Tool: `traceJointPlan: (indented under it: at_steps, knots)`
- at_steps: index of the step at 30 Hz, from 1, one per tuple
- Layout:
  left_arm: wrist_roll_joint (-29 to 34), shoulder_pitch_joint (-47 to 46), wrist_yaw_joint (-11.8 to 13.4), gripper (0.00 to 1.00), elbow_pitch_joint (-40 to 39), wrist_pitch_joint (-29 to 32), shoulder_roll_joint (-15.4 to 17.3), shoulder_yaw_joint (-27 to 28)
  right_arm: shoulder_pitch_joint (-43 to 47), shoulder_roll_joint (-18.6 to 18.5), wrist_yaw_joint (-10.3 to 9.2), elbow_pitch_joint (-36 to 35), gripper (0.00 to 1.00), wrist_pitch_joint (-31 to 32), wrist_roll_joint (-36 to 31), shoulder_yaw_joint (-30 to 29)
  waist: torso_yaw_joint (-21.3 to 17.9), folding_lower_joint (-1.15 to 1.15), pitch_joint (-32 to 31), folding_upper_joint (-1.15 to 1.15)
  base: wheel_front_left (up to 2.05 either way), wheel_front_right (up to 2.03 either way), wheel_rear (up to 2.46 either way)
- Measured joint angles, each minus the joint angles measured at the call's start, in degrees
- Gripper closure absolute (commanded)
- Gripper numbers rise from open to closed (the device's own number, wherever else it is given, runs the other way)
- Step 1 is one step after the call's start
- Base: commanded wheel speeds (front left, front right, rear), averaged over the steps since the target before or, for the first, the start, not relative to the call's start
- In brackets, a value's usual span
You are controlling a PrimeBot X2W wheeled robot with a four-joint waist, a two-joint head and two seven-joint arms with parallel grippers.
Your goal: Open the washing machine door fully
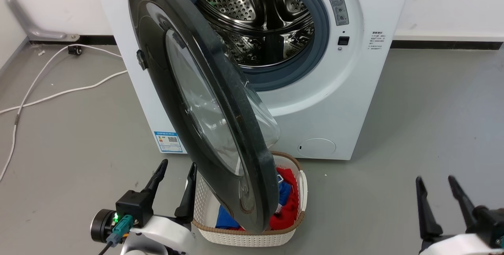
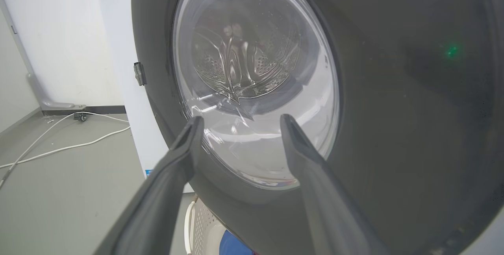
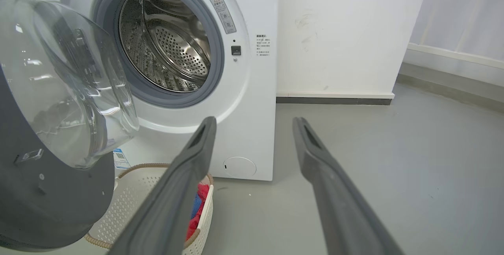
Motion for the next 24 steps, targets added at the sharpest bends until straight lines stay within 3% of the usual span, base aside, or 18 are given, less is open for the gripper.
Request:
traceJointPlan:
  at_steps: [22,24]
  knots:
    - [-1.1,0.8,0.0,0.0,1.7,0.0,0.9,-0.7,1.4,0.5,0.0,1.3,0.0,-0.4,2.1,2.8,0.0,0.0,-0.3,0.0,0.0,0.0,0.0]
    - [-1.7,0.8,0.0,0.66,2.2,0.0,0.9,-0.6,1.3,0.5,0.0,1.2,0.0,-0.3,2.5,2.9,0.0,0.0,-0.2,0.0,0.0,0.0,0.0]
